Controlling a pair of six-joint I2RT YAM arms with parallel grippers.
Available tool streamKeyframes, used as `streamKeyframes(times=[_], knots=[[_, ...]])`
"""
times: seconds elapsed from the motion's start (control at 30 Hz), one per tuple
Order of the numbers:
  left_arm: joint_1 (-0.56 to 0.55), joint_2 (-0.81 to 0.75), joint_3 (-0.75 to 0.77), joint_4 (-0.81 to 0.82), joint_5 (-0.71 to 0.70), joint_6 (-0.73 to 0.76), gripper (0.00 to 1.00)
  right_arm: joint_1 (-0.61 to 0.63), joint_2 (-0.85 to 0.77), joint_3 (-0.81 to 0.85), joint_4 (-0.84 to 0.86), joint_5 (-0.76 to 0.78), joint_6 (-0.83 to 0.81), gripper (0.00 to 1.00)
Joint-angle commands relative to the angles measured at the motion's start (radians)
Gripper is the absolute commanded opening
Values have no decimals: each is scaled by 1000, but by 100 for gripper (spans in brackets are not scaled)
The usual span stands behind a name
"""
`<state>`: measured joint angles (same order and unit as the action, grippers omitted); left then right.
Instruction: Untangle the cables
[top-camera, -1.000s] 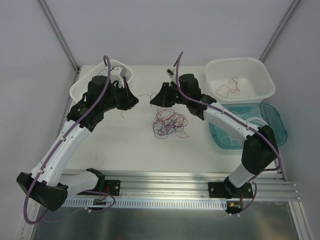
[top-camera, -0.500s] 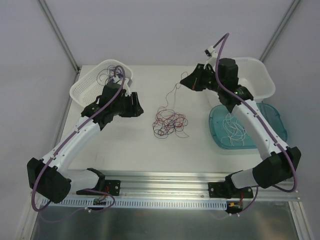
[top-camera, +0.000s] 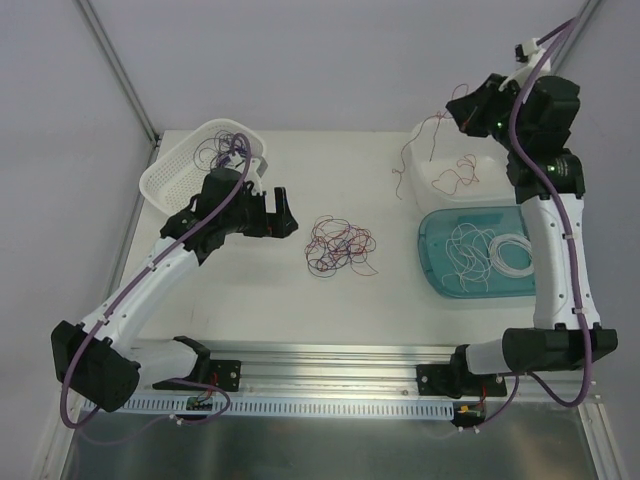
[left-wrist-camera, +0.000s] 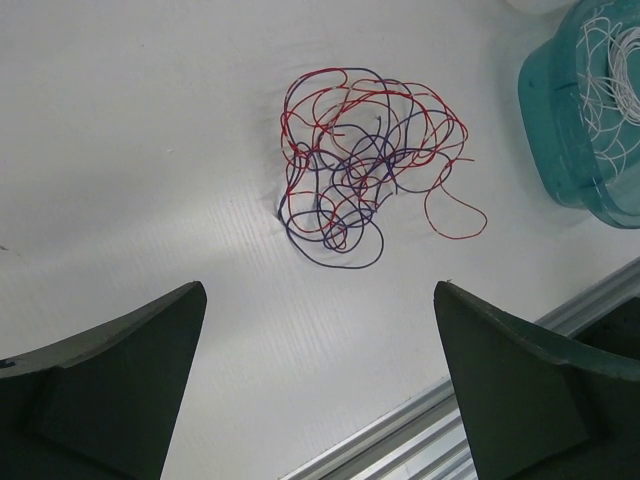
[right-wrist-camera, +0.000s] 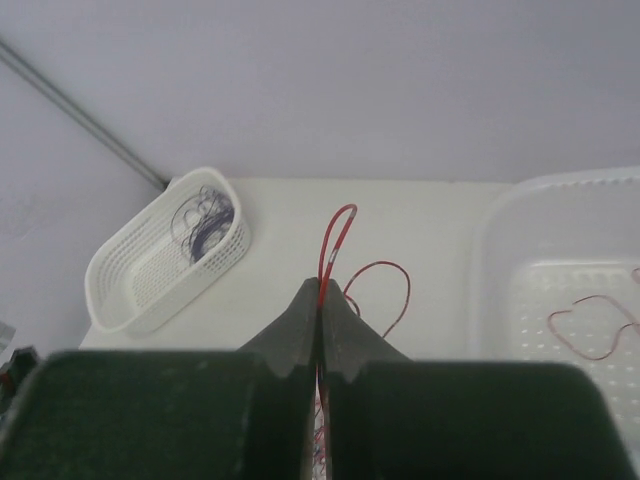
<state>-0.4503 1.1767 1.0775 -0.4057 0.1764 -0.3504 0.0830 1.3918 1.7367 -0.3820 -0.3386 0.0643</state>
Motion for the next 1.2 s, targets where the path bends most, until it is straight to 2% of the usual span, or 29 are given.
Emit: streamKeyframes(times=[0.0,0.4,0.47,0.5,0.6,0.63,0.67,0.7,0.73,0.77,0.83,1.0,1.17], knots=[[4,-26,-31,34,23,21,99,-69,21,112,9,58,-50,1],[4,-9,-131,50,-14,-9,99,-221,208,152,172,194,-113,1],[2,1,-137,51,-14,-12,99,-233,265,123,193,222,-113,5],[2,9,-137,53,-12,-15,99,-235,289,119,189,231,-115,8],[2,24,-139,59,-5,-24,99,-239,364,121,154,250,-115,32],[2,27,-139,58,-2,-27,99,-239,374,123,143,248,-113,51],[2,31,-139,59,-6,-30,99,-239,383,119,114,245,-103,63],[4,32,-142,59,-6,-32,99,-239,380,119,103,243,-103,63],[4,34,-142,59,-8,-35,99,-238,374,109,92,237,-94,73],[2,34,-145,59,-12,-35,99,-235,366,100,77,218,-93,77],[2,41,-151,61,-18,-38,99,-224,330,87,57,205,-103,82],[4,95,-145,65,-23,-41,99,-109,248,-11,-6,83,-170,82],[2,161,-114,76,-9,-51,99,105,214,-103,-127,-9,-340,80]])
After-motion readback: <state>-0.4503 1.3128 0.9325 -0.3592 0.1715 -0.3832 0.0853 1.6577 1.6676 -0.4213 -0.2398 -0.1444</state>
